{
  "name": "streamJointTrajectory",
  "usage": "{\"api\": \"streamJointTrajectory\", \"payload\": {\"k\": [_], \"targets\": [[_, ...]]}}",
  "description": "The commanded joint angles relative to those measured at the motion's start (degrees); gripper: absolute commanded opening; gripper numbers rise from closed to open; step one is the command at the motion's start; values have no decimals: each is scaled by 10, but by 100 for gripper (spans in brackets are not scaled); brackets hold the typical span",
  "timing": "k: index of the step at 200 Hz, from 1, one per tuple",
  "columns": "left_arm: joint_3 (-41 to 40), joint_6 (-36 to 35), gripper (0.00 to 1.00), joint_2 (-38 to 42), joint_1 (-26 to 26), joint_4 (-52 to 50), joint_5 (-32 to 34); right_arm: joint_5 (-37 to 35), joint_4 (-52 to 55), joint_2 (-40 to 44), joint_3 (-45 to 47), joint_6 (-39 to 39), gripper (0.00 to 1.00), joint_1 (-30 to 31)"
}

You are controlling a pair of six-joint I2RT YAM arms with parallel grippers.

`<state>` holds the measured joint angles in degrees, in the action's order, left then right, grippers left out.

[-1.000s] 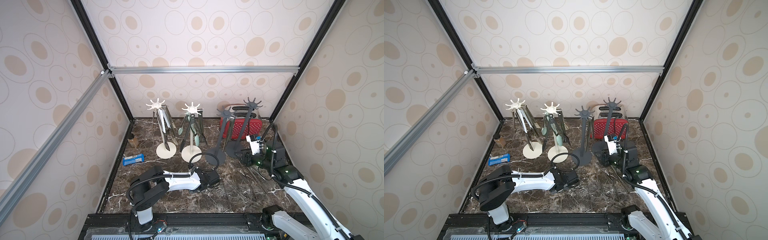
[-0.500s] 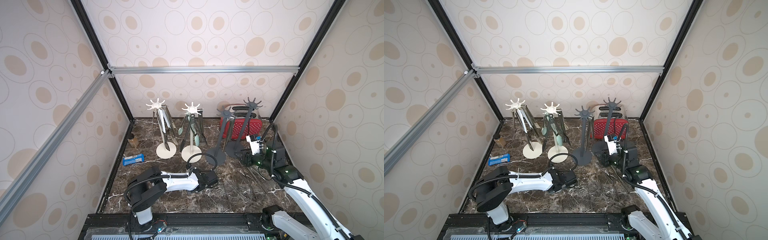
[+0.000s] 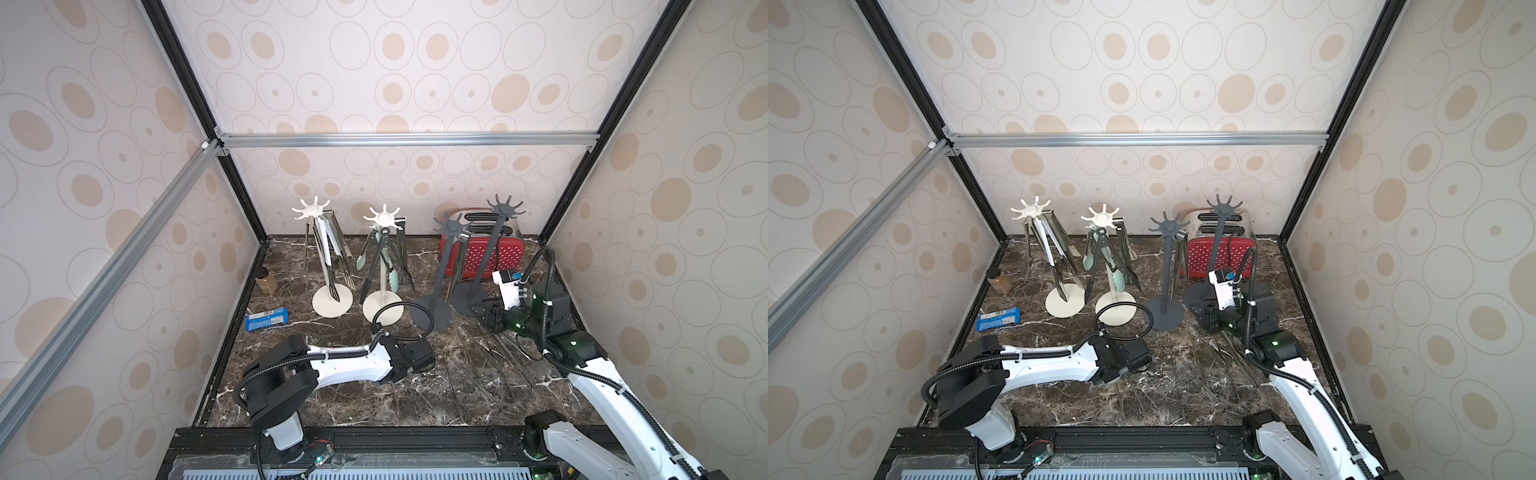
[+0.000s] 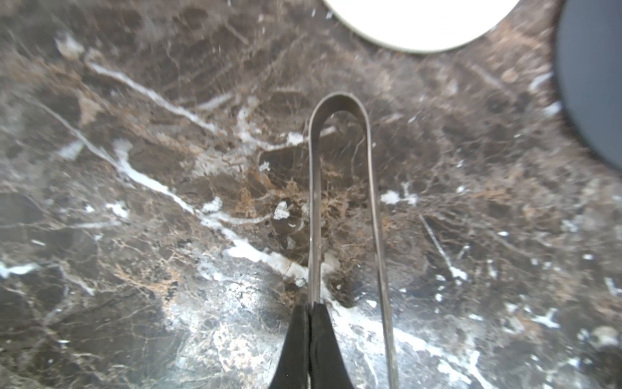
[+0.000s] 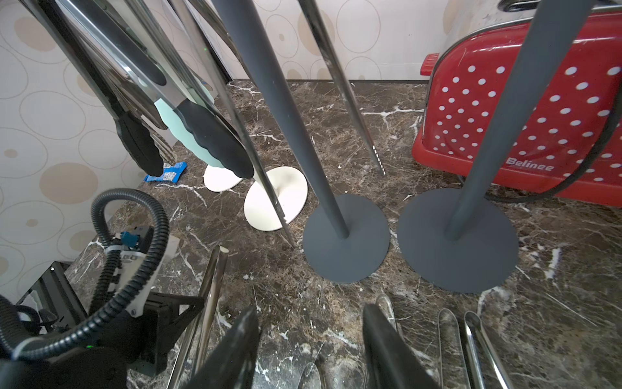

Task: Hang food tongs on kitchen utensil racks
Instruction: Pick up the food tongs from the center of the board.

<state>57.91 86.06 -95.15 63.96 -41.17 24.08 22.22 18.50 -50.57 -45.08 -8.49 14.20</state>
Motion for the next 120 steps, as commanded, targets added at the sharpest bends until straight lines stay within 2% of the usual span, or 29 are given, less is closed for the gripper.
{"api": "streamJointTrajectory", "payload": {"k": [1, 43, 63, 93, 120], "targets": [[42, -38, 0, 17, 11, -54, 47, -7, 6, 5, -2, 8, 52, 2], [63, -76, 0, 47, 38, -79, 76, -14, 9, 5, -4, 11, 52, 2], [81, -106, 0, 69, 59, -98, 110, -23, 7, 6, -4, 8, 52, 2], [109, -191, 0, 95, 98, -112, 172, -28, 6, 6, -7, 11, 52, 2], [102, -301, 0, 122, 118, -63, 202, -30, 4, 8, -6, 11, 51, 2]]}}
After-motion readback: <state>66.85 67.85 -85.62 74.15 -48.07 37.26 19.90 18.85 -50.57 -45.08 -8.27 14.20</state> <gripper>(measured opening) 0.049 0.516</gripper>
